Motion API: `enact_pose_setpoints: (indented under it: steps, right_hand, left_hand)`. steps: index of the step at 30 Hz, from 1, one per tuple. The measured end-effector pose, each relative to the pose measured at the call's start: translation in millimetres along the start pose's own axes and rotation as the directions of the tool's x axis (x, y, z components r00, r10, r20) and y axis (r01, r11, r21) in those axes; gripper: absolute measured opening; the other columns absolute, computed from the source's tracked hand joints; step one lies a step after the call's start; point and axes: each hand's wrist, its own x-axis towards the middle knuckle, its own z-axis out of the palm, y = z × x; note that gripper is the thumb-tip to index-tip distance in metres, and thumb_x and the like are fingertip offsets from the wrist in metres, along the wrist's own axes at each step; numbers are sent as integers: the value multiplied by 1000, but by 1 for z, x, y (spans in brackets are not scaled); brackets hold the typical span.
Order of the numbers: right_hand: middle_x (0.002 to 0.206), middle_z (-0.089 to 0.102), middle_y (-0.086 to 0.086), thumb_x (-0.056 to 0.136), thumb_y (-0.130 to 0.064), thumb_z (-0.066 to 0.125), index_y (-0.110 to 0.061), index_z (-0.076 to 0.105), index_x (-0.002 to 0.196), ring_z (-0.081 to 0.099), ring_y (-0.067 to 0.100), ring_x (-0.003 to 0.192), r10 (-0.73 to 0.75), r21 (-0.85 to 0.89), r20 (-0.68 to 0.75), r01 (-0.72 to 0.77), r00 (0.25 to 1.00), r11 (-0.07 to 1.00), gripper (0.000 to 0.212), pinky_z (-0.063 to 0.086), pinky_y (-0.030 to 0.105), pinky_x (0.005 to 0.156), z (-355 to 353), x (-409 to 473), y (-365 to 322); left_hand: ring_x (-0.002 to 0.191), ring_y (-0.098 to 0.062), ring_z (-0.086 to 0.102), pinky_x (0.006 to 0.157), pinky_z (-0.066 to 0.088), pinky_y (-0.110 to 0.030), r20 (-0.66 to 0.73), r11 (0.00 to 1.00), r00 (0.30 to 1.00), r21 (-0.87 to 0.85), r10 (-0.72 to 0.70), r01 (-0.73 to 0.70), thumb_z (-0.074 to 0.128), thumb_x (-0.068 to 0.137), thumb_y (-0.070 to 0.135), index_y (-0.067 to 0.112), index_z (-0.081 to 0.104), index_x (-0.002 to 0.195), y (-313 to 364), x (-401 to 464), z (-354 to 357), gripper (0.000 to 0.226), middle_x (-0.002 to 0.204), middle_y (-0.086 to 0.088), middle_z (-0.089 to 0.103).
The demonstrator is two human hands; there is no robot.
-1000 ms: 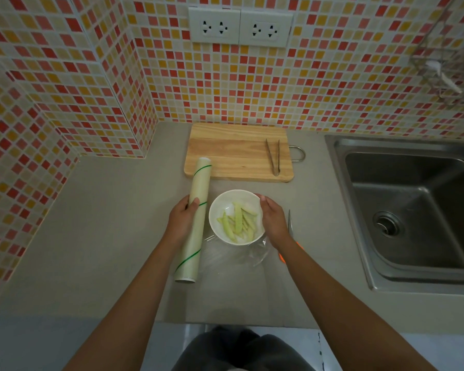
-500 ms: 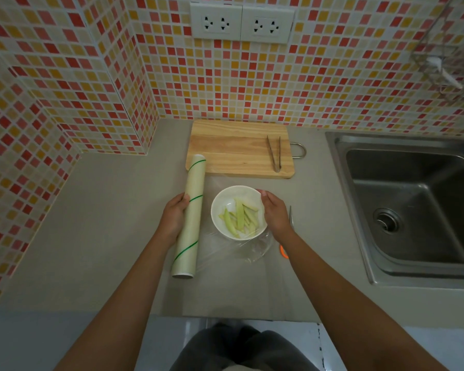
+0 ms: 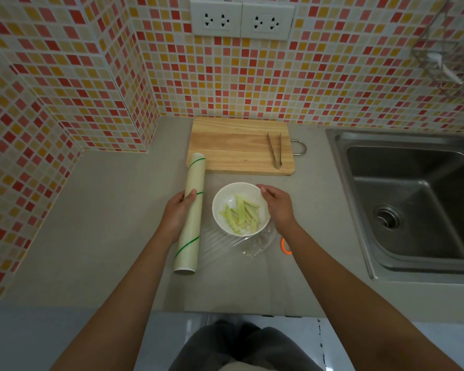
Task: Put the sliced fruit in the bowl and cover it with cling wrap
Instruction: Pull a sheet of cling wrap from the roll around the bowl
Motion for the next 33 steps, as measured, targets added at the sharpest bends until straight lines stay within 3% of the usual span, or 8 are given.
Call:
enact_pose_setpoints:
  steps: [6, 10, 12, 20, 26, 33]
  right_hand:
    - [105, 73, 11, 82, -4, 67, -4, 73, 104, 68, 20, 98, 55, 32, -62, -53, 997, 998, 23, 53, 34, 92, -4, 4, -6]
    - [111, 70, 17, 77, 10, 64, 2, 69, 108, 65, 16, 94, 67, 112, -72, -58, 995, 992, 32, 52, 15, 76, -6, 6, -14]
    - [112, 68, 18, 76, 14, 61, 5, 67, 109, 63, 17, 95, 92, 166, -89, -77, 992, 983, 35, 50, 12, 72, -7, 5, -17]
    - [103, 71, 11, 77, -5, 73, 0, 71, 104, 66, 11, 84, 121, 204, -140, -91, 983, 975, 27, 49, 6, 63, -12, -2, -12]
    - [104, 73, 12, 82, -7, 69, -3, 73, 102, 66, 15, 95, 61, 102, -156, -45, 986, 994, 21, 50, 25, 91, -22, -8, -15]
    - [99, 73, 15, 84, -7, 64, -4, 73, 96, 65, 16, 86, 10, -100, -206, -31, 979, 994, 16, 53, 32, 89, -40, -25, -13]
  left_hand:
    - [78, -19, 60, 70, 48, -31, -5, 1000, 1000, 11, 12, -12, 56, 92, 40, 15, 67, 103, -1, 0, 4, 30, 87, -3, 66]
    - [79, -24, 60, 72, 49, -35, 13, 1000, 1000, -11, 1, 0, 57, 92, 40, 14, 66, 99, -2, 0, 5, 28, 87, -7, 65]
    - [79, -25, 59, 73, 48, -38, 21, 1000, 1000, -29, -6, 7, 58, 92, 38, 13, 65, 96, -2, -1, 6, 26, 87, -10, 63]
    - [70, -21, 56, 66, 47, -32, 16, 1000, 1000, 11, 17, -17, 58, 92, 38, 15, 64, 93, -2, -5, 10, 24, 82, -6, 61]
    - [69, -19, 56, 62, 47, -29, -26, 998, 999, 50, 35, -34, 59, 91, 38, 15, 63, 92, -1, -9, 10, 23, 77, -3, 61]
    - [77, -23, 56, 70, 46, -34, -39, 993, 996, 90, 77, -73, 60, 91, 36, 10, 62, 93, 0, -13, 9, 26, 84, -9, 60]
